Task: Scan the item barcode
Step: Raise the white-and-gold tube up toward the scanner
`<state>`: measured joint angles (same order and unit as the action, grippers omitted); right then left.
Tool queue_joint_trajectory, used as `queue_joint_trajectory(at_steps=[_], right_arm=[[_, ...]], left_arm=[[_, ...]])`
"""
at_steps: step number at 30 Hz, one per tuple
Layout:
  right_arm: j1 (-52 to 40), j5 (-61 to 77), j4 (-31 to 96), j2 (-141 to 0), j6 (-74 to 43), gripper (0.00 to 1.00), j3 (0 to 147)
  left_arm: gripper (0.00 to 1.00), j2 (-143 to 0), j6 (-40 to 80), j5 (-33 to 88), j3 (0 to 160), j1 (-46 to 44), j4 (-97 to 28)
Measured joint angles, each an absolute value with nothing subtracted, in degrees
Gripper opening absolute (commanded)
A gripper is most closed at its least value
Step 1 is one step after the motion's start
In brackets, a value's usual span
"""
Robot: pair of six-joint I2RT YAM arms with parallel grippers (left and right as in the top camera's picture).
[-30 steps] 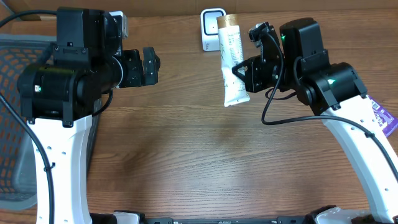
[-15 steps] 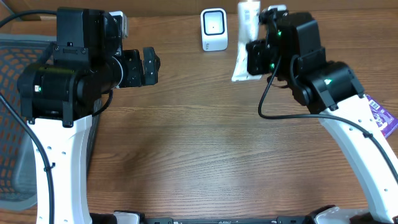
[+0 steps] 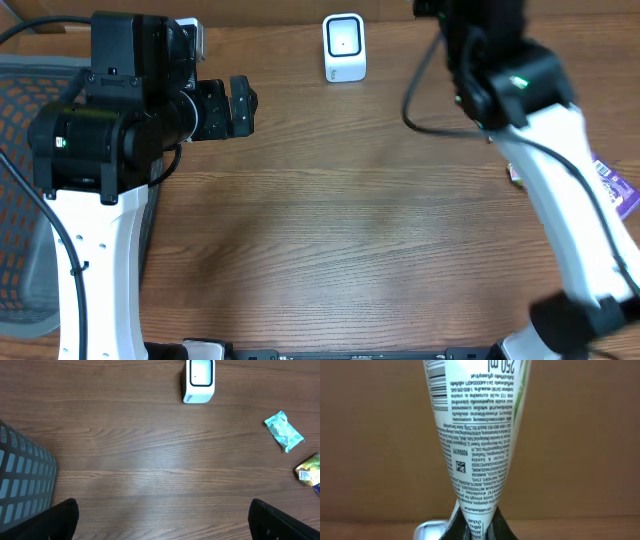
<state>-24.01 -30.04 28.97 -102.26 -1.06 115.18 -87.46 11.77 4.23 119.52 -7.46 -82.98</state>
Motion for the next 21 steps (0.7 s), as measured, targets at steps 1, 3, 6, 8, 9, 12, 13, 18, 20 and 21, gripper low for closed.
queue_joint_trajectory(at_steps=[1,3,6,8,9,12,13,18,20,21], right_arm=[[-24.01,-32.75,26.52,-104.53,0.73,0.04,115.18],[-24.05,-38.22,21.91,-109.89,5.93,0.04,115.13],[-24.05,-44.21,15.49,-117.38,15.86,0.04,114.85],[-24.08,-46.46,11.94,-121.49,22.79,0.04,114.58],[-24.12,-47.27,9.89,-123.42,26.09,0.04,114.37],[-24.36,-48.42,5.32,-127.04,34.52,0.04,114.30],[-24.45,-48.51,4.29,-127.83,37.19,0.04,114.30],[-25.34,-47.81,0.40,-130.87,50.24,0.04,114.30],[-25.63,-46.81,-0.01,-131.96,54.22,0.04,114.30],[-25.74,-46.00,0.34,-132.60,55.94,0.04,114.30]], left_arm=[[1.00,-87.46,11.79,4.23,119.52,-7.46,-82.98],[1.00,-87.46,11.79,4.23,119.52,-7.46,-82.98],[0.99,-87.46,11.77,4.23,119.52,-7.46,-82.96],[0.99,-87.46,11.79,4.23,119.52,-7.46,-82.98],[1.00,-87.46,11.79,4.23,119.52,-7.46,-82.96],[1.00,-87.46,11.79,4.23,119.52,-7.46,-82.96],[1.00,-87.46,11.79,4.23,119.52,-7.46,-82.98],[1.00,-87.46,11.79,4.23,119.52,-7.46,-82.96],[1.00,-87.46,11.79,4.23,119.52,-7.46,-82.96],[0.99,-87.46,11.79,4.23,119.52,-7.46,-82.94]])
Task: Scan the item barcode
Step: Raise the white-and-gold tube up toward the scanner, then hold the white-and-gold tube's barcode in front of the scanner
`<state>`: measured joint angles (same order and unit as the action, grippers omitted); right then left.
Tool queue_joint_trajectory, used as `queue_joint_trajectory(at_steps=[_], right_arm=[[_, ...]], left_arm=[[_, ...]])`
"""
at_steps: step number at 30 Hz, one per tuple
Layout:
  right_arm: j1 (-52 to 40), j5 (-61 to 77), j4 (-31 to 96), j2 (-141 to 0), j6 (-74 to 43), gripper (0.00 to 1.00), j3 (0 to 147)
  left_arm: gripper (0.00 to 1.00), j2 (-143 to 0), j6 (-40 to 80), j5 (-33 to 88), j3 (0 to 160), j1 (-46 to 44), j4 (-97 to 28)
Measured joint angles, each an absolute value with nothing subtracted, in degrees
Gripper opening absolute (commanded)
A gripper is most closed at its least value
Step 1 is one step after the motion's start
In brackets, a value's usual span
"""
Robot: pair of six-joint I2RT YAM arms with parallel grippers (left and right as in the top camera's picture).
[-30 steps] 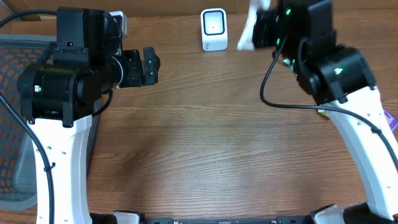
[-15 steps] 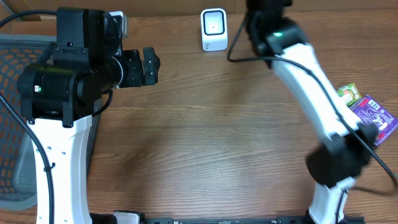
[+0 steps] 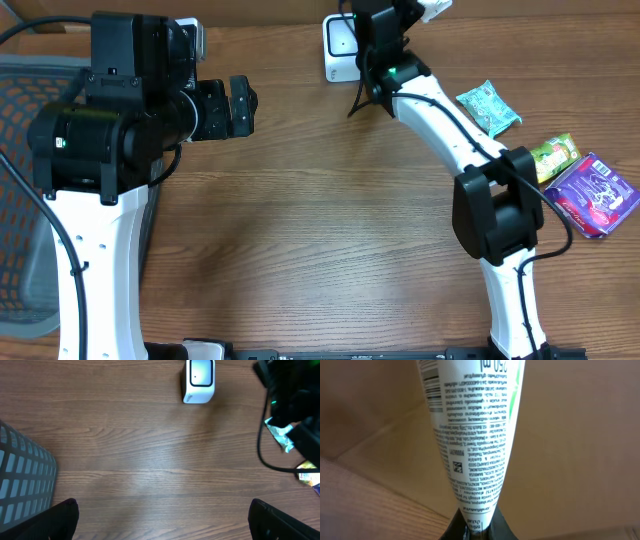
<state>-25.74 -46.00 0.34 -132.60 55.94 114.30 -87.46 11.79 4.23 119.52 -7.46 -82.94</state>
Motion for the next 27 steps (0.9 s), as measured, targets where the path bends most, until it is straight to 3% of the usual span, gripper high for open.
queue_joint_trajectory(at_steps=[11,27], right_arm=[[-26.94,-37.67,8.67,-134.28,69.56,0.04,114.26],[-27.40,-35.51,-0.56,-137.67,73.19,0.04,114.26]], left_arm=[[1.00,-87.46,11.77,4.23,119.52,-7.46,-82.91],[0.99,-87.46,11.79,4.23,119.52,-7.46,-82.89]])
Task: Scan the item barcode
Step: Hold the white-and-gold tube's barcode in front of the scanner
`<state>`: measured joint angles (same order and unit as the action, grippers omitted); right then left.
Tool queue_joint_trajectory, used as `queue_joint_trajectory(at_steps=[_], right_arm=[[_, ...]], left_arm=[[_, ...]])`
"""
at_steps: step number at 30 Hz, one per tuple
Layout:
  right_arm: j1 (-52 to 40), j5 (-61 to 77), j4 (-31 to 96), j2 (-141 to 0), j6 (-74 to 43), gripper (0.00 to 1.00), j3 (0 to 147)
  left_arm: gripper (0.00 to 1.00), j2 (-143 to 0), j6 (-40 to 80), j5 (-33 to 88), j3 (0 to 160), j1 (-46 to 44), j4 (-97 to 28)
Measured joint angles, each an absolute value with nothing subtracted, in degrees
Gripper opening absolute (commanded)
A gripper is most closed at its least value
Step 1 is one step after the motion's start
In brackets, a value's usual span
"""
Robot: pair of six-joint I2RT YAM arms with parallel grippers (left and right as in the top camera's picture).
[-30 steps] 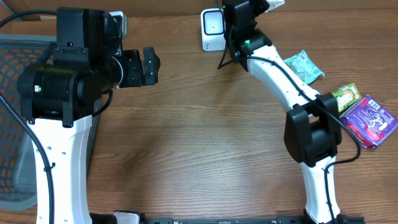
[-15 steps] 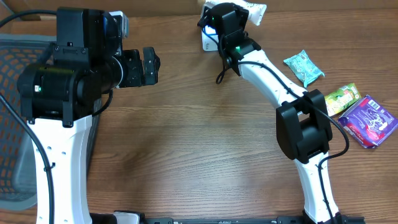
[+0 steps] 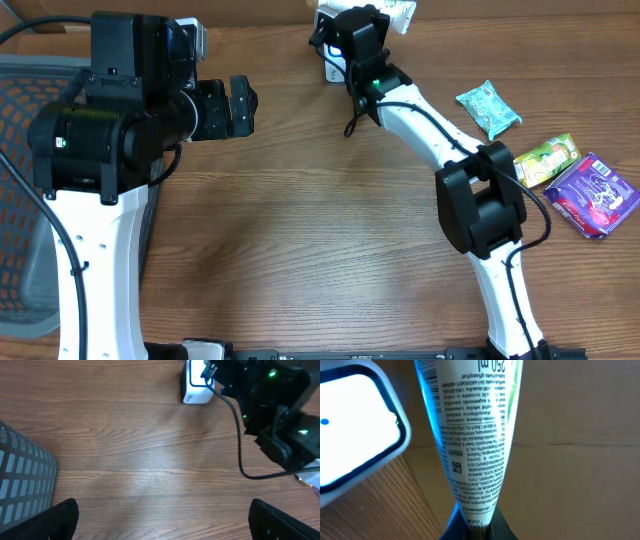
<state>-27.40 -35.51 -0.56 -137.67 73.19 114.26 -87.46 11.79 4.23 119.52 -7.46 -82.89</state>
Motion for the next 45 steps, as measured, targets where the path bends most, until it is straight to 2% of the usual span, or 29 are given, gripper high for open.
queue_joint_trajectory(at_steps=[13,40,45], right_arm=[[-27.20,-41.12,-11.60,-142.54,73.45,0.04,114.26],[-26.72,-44.71,-12.05,-146.98,71.77,0.04,113.86],[-27.14,-47.42,-18.13,-146.98,74.46,0.04,113.86]], left_arm=[[0.99,-87.66,11.79,4.23,119.52,-7.46,-82.89],[0.99,-87.79,11.77,4.23,119.52,-7.46,-82.89],[1.00,-87.79,11.77,4.23,119.52,-7.46,-82.89]])
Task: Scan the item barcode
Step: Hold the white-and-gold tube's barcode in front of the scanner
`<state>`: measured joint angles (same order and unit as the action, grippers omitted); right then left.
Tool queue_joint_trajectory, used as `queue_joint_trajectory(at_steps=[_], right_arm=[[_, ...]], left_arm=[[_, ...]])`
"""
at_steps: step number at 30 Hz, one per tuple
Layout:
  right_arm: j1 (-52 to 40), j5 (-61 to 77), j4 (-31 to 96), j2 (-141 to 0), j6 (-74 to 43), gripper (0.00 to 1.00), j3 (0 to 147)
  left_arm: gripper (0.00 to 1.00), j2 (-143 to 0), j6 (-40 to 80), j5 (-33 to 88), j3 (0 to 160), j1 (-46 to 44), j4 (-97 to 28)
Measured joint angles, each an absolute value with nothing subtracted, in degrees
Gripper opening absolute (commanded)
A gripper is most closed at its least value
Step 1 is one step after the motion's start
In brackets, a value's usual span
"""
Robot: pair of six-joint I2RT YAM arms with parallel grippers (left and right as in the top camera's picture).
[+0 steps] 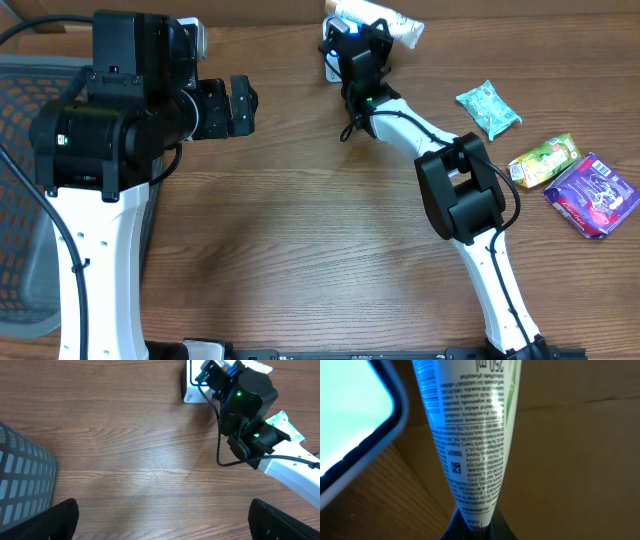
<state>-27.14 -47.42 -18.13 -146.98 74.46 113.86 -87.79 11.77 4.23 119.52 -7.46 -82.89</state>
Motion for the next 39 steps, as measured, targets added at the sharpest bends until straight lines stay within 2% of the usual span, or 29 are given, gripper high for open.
queue_joint_trajectory(at_steps=[4,14,39], right_arm=[[-27.90,-50.09,-22.48,-146.98,77.69,0.04,113.86],[-30.63,-55.75,-22.52,-146.98,81.52,0.04,113.86],[-31.11,-58.06,-20.99,-146.98,81.06,0.04,113.86]], left_arm=[[0.99,-87.79,11.79,4.23,119.52,-7.46,-82.87],[1.00,-87.79,11.79,4.23,119.52,-7.46,-82.87],[1.00,-87.79,11.77,4.23,119.52,-7.46,-82.87]])
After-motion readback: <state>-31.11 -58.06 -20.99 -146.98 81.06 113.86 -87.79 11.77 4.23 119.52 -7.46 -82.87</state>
